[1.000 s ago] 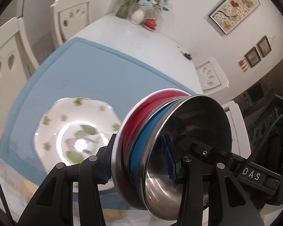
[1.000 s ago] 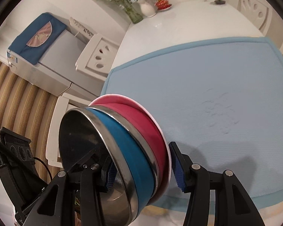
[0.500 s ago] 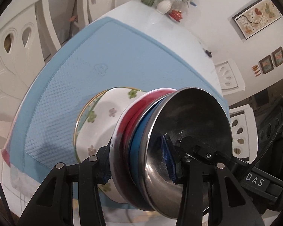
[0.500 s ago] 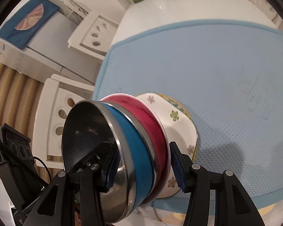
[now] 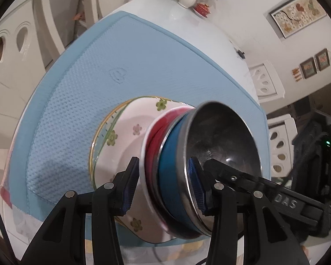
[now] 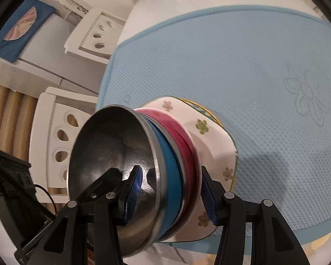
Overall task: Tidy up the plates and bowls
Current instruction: 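Lower the nested bowls onto the hexagonal plates, then open the right gripper and release the bowls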
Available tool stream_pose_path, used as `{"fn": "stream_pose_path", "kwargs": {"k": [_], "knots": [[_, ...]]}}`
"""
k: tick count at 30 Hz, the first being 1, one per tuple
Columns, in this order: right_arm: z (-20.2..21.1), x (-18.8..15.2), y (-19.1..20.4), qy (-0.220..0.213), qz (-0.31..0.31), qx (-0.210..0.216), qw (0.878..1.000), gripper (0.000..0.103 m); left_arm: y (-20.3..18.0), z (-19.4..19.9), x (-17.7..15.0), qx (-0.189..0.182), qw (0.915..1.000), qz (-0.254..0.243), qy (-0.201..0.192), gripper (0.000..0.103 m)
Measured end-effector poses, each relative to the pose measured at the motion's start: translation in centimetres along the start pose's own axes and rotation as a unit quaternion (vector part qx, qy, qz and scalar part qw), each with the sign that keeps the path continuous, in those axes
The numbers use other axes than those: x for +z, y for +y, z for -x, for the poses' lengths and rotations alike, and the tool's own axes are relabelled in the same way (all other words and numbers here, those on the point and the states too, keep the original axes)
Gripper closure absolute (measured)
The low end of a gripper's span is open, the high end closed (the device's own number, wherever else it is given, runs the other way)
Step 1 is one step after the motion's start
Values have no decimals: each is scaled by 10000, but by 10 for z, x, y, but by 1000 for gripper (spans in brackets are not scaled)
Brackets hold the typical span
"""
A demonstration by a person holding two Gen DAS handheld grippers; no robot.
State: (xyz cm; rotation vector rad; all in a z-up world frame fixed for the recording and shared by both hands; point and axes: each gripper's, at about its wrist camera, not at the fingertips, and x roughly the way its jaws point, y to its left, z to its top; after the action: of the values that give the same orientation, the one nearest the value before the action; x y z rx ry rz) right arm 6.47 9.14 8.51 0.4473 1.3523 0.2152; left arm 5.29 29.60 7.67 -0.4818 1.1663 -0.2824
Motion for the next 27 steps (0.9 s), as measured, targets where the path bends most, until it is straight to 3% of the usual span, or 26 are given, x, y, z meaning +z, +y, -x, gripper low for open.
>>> {"fn": "stream_pose_path", "kwargs": {"k": [5, 10, 13, 17, 19, 21, 23, 27], "knots": [[2, -2, -11, 71, -253, 223, 9994, 53, 3, 6, -1, -119, 9998, -121, -82, 62], [19, -7, -10, -55, -152, 182, 9997, 53, -5, 21, -2, -31, 9986, -433, -301, 61], [34, -10, -6, -141, -25, 109, 9998, 53, -10, 39, -4, 126, 9955, -656, -670, 61], [75, -13, 8, -691, 474, -292, 9961, 53, -24, 79, -1, 120, 9849, -1020, -1392, 59], [102, -18, 19, -1060, 782, -562, 9897, 51, -37, 102, -1, 86, 9754, -1331, -1756, 58], [125, -27, 30, -1343, 976, -734, 9834, 47, -51, 124, -4, 127, 9622, -1729, -2103, 51], [136, -36, 36, -1418, 979, -800, 9818, 47, -59, 139, -10, 173, 9520, -2004, -2310, 42], [152, -64, 41, -1474, 788, -822, 9825, 47, -68, 162, -23, 216, 9413, -2310, -2454, 42]]}}
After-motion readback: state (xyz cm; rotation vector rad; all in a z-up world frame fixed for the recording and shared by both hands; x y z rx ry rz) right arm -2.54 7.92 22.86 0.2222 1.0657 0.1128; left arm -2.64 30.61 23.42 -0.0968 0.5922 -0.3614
